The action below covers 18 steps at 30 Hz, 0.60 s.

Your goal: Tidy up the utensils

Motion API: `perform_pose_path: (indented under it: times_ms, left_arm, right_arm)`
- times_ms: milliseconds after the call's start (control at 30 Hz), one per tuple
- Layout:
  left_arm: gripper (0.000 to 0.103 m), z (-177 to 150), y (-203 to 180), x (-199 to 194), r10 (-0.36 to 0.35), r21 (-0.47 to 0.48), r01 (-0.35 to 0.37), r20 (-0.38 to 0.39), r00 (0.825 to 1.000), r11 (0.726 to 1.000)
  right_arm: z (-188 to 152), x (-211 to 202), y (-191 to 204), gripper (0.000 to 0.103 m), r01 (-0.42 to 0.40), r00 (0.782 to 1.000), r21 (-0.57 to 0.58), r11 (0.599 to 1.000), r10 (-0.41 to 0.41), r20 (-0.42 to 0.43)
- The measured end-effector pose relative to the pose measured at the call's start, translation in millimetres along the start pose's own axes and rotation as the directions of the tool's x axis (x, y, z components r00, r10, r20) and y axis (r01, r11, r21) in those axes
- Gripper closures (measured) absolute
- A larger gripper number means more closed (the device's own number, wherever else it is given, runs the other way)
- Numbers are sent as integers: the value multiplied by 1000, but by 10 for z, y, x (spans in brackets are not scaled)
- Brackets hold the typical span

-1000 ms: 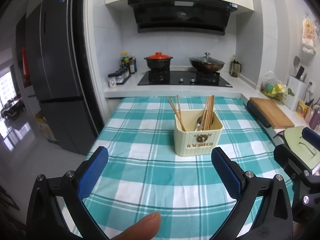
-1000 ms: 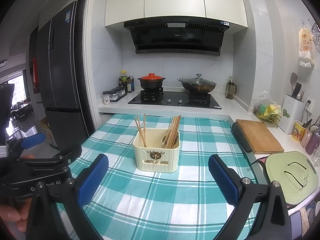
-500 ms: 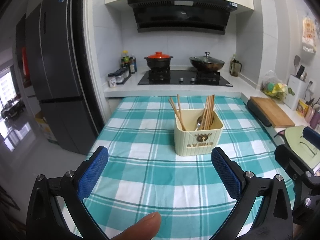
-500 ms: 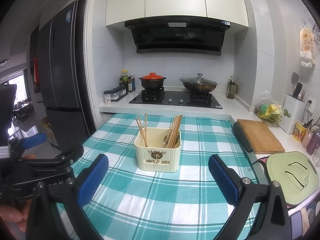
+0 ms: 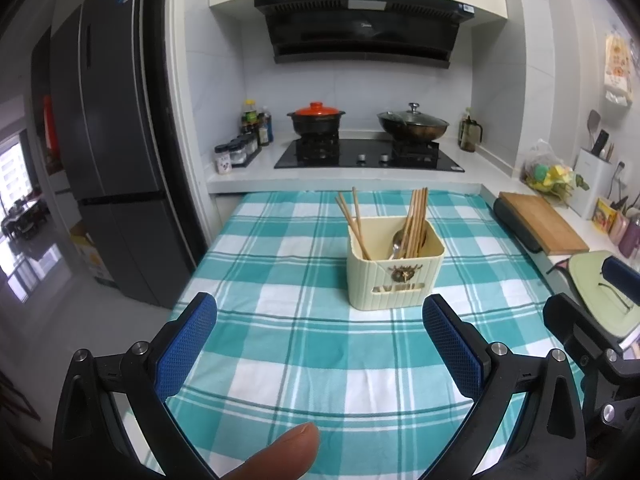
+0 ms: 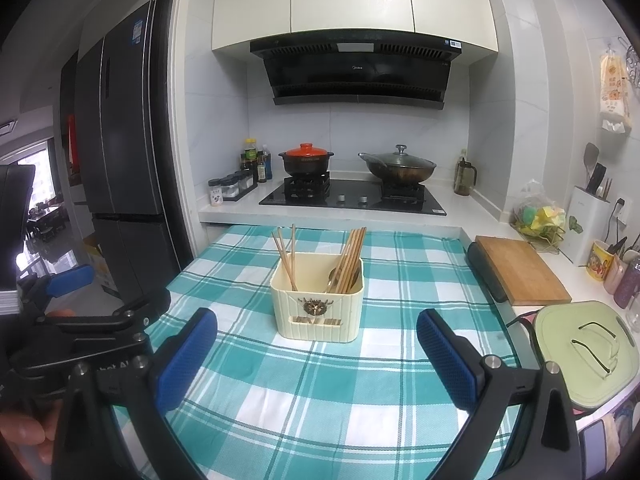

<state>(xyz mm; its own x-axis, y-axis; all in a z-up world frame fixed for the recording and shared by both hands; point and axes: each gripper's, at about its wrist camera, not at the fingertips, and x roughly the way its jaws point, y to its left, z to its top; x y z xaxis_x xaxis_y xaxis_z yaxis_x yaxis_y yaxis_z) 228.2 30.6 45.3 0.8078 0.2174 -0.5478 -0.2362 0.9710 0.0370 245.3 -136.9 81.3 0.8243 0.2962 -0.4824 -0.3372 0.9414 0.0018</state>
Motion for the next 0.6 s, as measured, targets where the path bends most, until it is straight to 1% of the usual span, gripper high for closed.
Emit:
perform_pose_path:
  times_ms: [600]
  left_arm:
    - [0,-20,-19,-10,-4,7,4,3,1000,1000]
  right_arm:
    - [-7,-15,-6,1,9,1000,4,1000,-9,-1]
